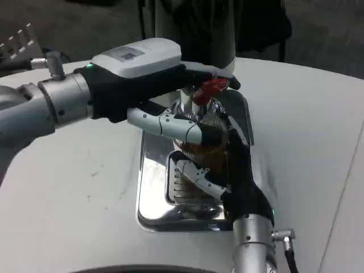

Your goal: Grasp the cup under the faucet to collect the drink, then remove the cup.

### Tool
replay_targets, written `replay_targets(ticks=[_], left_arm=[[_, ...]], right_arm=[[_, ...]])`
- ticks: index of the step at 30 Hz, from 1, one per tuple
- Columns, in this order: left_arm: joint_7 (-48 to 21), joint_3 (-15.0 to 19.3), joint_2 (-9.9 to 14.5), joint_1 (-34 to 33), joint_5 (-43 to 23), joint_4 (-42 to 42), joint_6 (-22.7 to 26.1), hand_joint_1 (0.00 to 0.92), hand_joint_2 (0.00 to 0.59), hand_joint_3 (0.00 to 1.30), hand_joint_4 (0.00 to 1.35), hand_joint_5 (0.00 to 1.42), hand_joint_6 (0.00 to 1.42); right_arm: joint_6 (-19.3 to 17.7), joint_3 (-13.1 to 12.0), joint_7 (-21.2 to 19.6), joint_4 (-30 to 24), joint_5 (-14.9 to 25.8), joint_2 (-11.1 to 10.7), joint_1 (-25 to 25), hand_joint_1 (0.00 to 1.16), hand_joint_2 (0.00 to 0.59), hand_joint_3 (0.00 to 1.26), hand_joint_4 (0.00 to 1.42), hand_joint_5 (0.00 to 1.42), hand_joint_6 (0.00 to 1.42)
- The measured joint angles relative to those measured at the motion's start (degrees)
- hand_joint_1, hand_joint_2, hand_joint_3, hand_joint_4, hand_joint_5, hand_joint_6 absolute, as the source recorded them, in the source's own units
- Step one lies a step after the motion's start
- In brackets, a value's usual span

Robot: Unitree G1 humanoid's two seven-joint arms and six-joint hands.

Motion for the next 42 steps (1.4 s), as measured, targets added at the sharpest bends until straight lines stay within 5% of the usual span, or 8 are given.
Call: replay_targets(ticks=[18,24,42], left_arm=[[0.05,2.06,1.67,1.38,-0.5,0.16,-2.05,0.0,0.115,0.19,0.17,0.28,0.38],[0.14,4.45,3.32,3.69,-0.32,0.14,-1.42,0.0,0.116,0.19,0.17,0.29,0.4],[5.79,11.98,2.4,8.14,-2.87,-0.15,-1.67,0.0,0.115,0.19,0.18,0.33,0.44]], right_arm=[[-5.24,1.44,-8.71,6.15,2.17,-0.13,-1.37,0.73,0.235,0.45,0.49,0.51,0.45],[-5.77,1.55,-10.44,6.85,2.58,-0.14,-1.38,0.73,0.234,0.5,0.55,0.56,0.49],[-6.02,1.88,-12.21,7.25,3.55,-0.14,-1.4,0.73,0.234,0.54,0.59,0.59,0.53]])
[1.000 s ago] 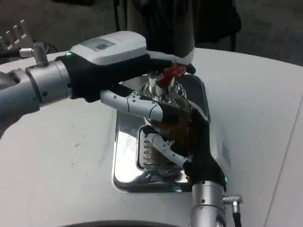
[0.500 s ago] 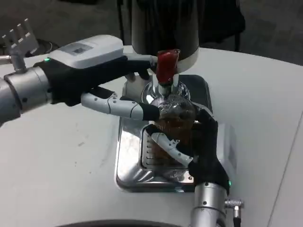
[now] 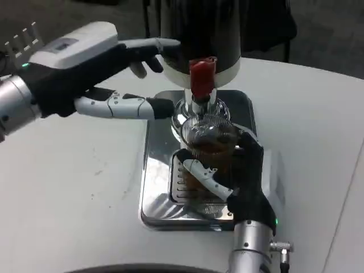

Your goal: Grasp the cup under the faucet to collect the drink, then remove the cup.

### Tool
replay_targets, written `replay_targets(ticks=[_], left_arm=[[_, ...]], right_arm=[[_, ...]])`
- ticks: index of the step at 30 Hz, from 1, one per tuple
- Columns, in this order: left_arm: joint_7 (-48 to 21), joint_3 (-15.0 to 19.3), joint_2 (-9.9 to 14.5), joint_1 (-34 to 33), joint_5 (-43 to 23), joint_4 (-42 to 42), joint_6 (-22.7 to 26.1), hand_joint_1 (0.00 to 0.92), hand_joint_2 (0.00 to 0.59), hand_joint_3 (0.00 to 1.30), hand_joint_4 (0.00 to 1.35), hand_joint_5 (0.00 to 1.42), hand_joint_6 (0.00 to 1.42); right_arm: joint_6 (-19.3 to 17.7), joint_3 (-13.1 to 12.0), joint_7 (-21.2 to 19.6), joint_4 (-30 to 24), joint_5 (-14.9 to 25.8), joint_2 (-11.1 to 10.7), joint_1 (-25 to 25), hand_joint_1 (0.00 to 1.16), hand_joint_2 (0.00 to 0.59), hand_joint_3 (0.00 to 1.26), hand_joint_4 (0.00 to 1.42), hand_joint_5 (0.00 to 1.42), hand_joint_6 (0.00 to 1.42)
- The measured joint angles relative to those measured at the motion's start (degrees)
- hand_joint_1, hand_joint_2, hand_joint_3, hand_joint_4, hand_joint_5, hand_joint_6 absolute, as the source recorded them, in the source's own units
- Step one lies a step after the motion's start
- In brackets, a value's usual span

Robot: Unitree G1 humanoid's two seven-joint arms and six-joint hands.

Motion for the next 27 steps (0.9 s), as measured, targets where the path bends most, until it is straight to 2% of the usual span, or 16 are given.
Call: replay_targets(ticks=[7,15,27], left_arm=[[2.09,3.15,-0.99,1.76,-3.15,-0.03,-0.16,0.0,0.114,0.23,0.25,0.39,0.49],[2.08,4.35,-0.98,6.45,-4.92,-0.33,0.75,0.0,0.117,0.26,0.29,0.42,0.51],[2.53,5.95,-0.98,8.58,-6.07,-0.14,1.72,0.0,0.118,0.27,0.31,0.44,0.52]], right_arm=[[-0.03,0.04,-0.03,-0.01,0.0,0.0,0.0,0.73,0.234,0.56,0.62,0.63,0.56],[-0.03,0.07,-0.2,-1.03,0.19,0.0,0.02,0.73,0.234,0.63,0.7,0.74,0.68],[0.96,2.15,1.81,-5.51,0.98,0.27,3.21,0.74,0.217,0.69,0.78,0.85,0.82]])
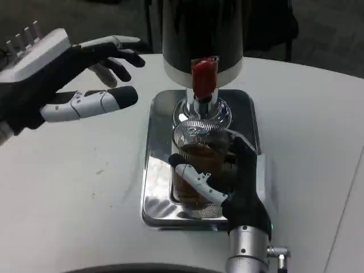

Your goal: Grasp the cup under the faucet to collect the drink, then remove the cup.

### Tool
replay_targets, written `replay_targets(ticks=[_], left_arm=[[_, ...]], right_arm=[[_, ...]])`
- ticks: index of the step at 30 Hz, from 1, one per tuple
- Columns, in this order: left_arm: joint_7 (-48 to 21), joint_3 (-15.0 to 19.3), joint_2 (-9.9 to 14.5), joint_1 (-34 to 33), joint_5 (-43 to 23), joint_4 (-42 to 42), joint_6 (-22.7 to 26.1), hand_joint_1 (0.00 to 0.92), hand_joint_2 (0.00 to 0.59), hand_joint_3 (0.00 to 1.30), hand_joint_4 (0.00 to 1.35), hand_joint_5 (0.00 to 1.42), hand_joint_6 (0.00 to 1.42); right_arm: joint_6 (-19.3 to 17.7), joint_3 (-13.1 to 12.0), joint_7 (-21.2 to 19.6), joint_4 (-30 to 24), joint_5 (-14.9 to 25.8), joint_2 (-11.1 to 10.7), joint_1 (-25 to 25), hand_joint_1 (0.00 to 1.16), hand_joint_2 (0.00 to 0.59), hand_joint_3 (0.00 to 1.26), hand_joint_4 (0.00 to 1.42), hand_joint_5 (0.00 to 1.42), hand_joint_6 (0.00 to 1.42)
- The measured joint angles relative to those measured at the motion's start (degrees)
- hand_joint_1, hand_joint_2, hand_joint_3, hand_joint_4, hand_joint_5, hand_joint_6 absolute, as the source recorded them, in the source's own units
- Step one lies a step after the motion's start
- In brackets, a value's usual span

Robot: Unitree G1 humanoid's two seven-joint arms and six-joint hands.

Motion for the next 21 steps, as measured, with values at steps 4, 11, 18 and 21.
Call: replay_targets(ticks=[4,11,18,21], left_arm=[[0.13,0.02,0.0,0.02,0.0,0.06,0.1,0.0,0.118,0.27,0.32,0.44,0.52],[0.33,0.02,0.0,0.02,0.0,0.09,0.29,0.0,0.118,0.28,0.32,0.44,0.52],[0.46,0.02,-0.01,0.02,0.0,0.68,0.62,0.0,0.118,0.28,0.32,0.44,0.53],[0.47,0.02,-0.02,0.01,-0.01,0.73,0.63,0.0,0.118,0.28,0.32,0.44,0.53]], right_arm=[[0.87,0.04,0.64,-1.93,0.01,0.0,0.4,0.75,0.219,0.7,0.79,0.88,0.86],[1.83,0.34,1.99,-5.71,0.01,-0.19,1.1,0.76,0.212,0.71,0.81,0.91,0.89],[3.22,0.28,3.25,-7.33,0.12,-1.21,3.44,0.77,0.212,0.73,0.81,0.92,0.91],[3.72,0.24,3.29,-8.13,0.11,-1.46,4.03,0.77,0.212,0.73,0.81,0.93,0.92]])
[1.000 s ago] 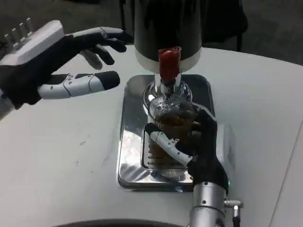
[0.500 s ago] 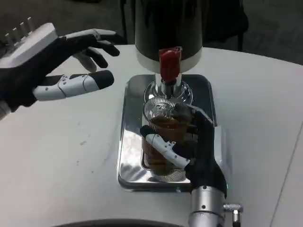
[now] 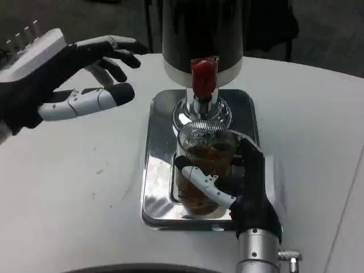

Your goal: Grasp the cup under the faucet to collect the drink, then remove the cup.

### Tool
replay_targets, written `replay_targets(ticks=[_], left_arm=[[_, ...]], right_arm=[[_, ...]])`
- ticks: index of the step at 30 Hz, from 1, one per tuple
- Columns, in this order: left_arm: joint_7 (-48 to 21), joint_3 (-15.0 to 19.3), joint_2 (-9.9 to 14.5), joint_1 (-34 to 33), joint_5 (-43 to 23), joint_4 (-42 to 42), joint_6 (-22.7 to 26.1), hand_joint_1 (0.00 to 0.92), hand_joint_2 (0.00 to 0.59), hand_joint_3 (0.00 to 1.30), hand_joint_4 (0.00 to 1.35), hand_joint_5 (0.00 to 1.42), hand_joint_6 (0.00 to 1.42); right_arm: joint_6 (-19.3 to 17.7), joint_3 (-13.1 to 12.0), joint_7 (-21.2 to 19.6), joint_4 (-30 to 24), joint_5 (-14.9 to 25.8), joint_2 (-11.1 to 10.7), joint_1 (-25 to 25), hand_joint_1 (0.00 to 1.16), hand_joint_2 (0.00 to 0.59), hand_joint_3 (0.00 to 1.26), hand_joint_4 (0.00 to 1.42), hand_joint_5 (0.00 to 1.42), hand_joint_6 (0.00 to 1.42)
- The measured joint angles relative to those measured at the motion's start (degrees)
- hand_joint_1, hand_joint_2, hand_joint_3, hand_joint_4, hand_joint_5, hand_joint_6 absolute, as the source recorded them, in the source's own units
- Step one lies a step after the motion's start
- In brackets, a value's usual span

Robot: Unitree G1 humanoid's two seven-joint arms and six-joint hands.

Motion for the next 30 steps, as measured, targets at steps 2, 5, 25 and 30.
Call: replay_targets(ticks=[2,5,25,30], left_arm=[[0.0,0.0,-0.02,0.0,-0.01,0.02,0.0,0.0,0.118,0.28,0.32,0.44,0.53],[0.01,0.0,-0.1,0.0,-0.02,0.23,0.0,0.0,0.118,0.28,0.32,0.44,0.54],[0.67,-0.04,-0.57,-0.03,-0.02,1.17,0.41,0.0,0.118,0.28,0.33,0.45,0.55],[0.7,-0.04,-0.71,-0.03,-0.02,1.45,0.46,0.0,0.118,0.28,0.33,0.45,0.55]], right_arm=[[0.01,0.03,0.04,-0.65,0.01,-0.16,0.68,0.77,0.212,0.73,0.82,0.93,0.92],[0.13,0.46,0.69,-3.85,0.01,-1.1,2.81,0.77,0.212,0.73,0.82,0.94,0.93],[2.0,2.37,5.57,-17.86,-0.16,-3.24,14.46,0.77,0.212,0.76,0.83,0.97,0.97],[2.35,2.52,7.06,-20.55,-0.41,-3.35,17.3,0.77,0.212,0.77,0.84,0.97,0.99]])
